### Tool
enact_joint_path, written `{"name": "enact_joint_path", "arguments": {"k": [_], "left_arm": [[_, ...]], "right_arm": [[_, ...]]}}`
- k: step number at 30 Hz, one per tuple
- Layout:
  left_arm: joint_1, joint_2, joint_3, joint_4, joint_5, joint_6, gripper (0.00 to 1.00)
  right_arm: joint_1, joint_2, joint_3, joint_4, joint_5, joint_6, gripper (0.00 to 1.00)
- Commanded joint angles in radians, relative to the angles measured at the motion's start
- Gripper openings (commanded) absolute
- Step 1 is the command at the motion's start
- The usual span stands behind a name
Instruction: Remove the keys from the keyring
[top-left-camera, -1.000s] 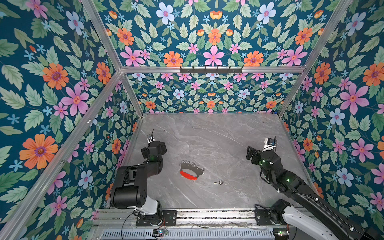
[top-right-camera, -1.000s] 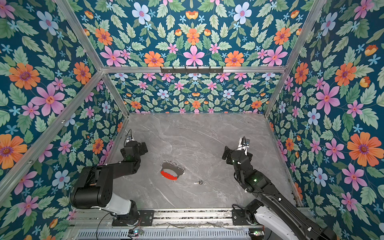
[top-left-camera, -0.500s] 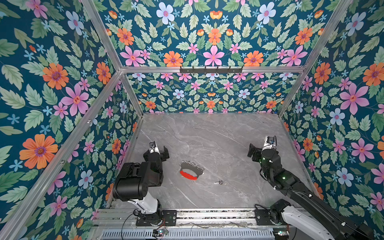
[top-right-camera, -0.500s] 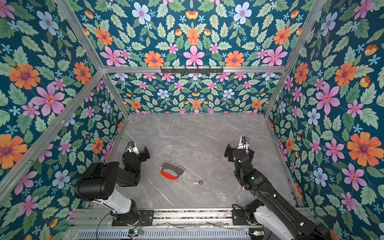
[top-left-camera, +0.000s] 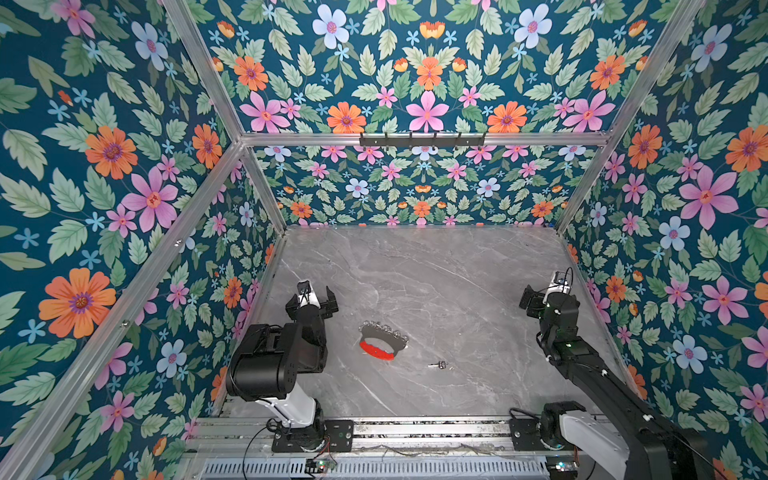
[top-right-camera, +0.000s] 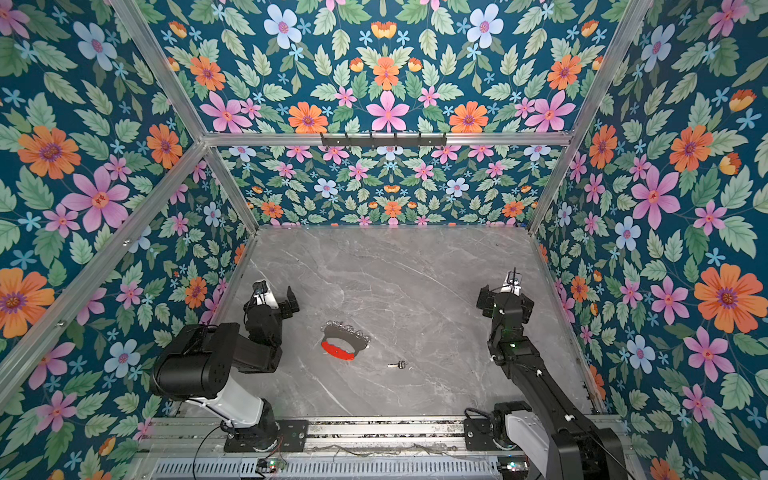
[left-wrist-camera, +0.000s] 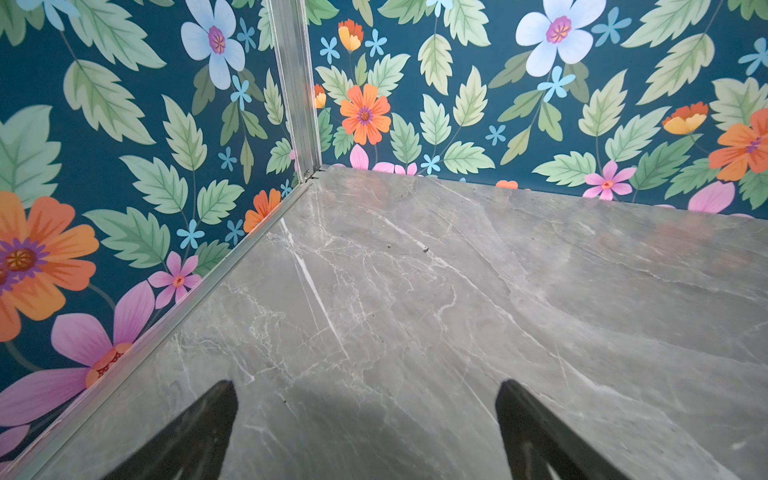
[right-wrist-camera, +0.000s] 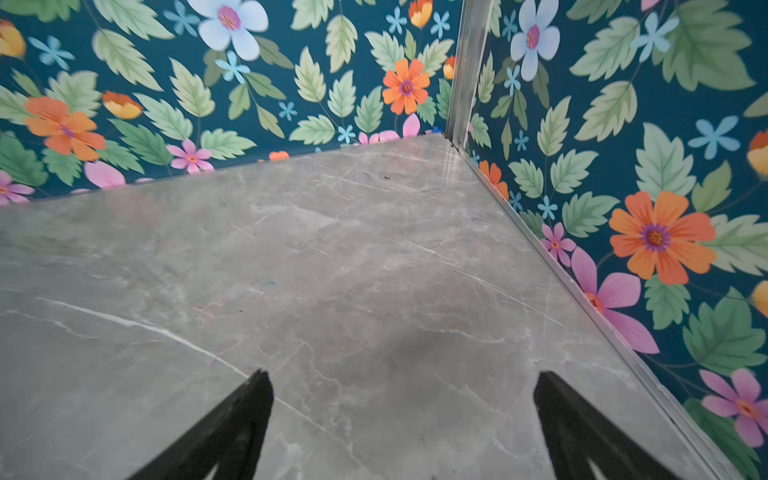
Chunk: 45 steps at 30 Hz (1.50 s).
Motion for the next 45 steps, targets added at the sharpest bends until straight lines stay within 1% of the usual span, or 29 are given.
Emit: {"name": "enact_joint_path", "arguments": {"k": [1,6,9,11,13,15,16,17,19,21,23,24,26,41,45], "left_arm": [[0.001,0.000,0.002,0.032,-0.009,0.005,1.00],[0.001,0.000,0.002,0.031,-0.009,0.005,1.00],[0.001,0.000,0.002,0.033,-0.009,0.005,1.00],[0.000,0.000,0.002,0.032,-0.008,0.005,1.00],[0.001,0.000,0.002,0.032,-0.008,0.005,1.00],[0.000,0.000,0.002,0.032,-0.008,0.005,1.00],[0.001,0.000,0.002,0.033,-0.008,0.005,1.00],[0.000,0.000,0.002,0.033,-0.008,0.005,1.00],[0.001,0.000,0.002,0.033,-0.009,0.005,1.00],[0.002,0.000,0.002,0.033,-0.009,0.005,1.00],[0.002,0.000,0.002,0.033,-0.009,0.005,1.00],[0.001,0.000,0.002,0.032,-0.009,0.005,1.00],[0.001,0.000,0.002,0.032,-0.008,0.005,1.00],[0.000,0.001,0.007,0.021,-0.009,0.007,1.00],[-0.013,0.004,0.017,0.008,-0.024,0.018,1.00]], "right_arm": [[-0.042,0.077,-0.022,0.154,-0.130,0.002,0.99],[-0.046,0.277,-0.033,0.330,-0.164,-0.038,0.99],[-0.048,0.352,-0.050,0.429,-0.169,-0.050,0.99],[-0.048,0.408,-0.072,0.537,-0.183,-0.055,0.99],[-0.066,0.393,-0.068,0.484,-0.209,-0.034,0.99],[-0.071,0.447,-0.111,0.632,-0.228,-0.047,0.99],[-0.071,0.445,-0.108,0.626,-0.229,-0.049,0.99],[-0.071,0.422,-0.096,0.554,-0.233,-0.040,0.99],[-0.072,0.444,-0.106,0.622,-0.231,-0.044,0.99],[-0.072,0.424,-0.097,0.560,-0.232,-0.040,0.99],[-0.072,0.437,-0.104,0.601,-0.229,-0.043,0.99],[-0.072,0.426,-0.098,0.571,-0.232,-0.042,0.99],[-0.072,0.434,-0.104,0.593,-0.229,-0.043,0.99],[-0.072,0.429,-0.101,0.581,-0.231,-0.043,0.99],[-0.072,0.429,-0.101,0.581,-0.231,-0.043,0.99]]}}
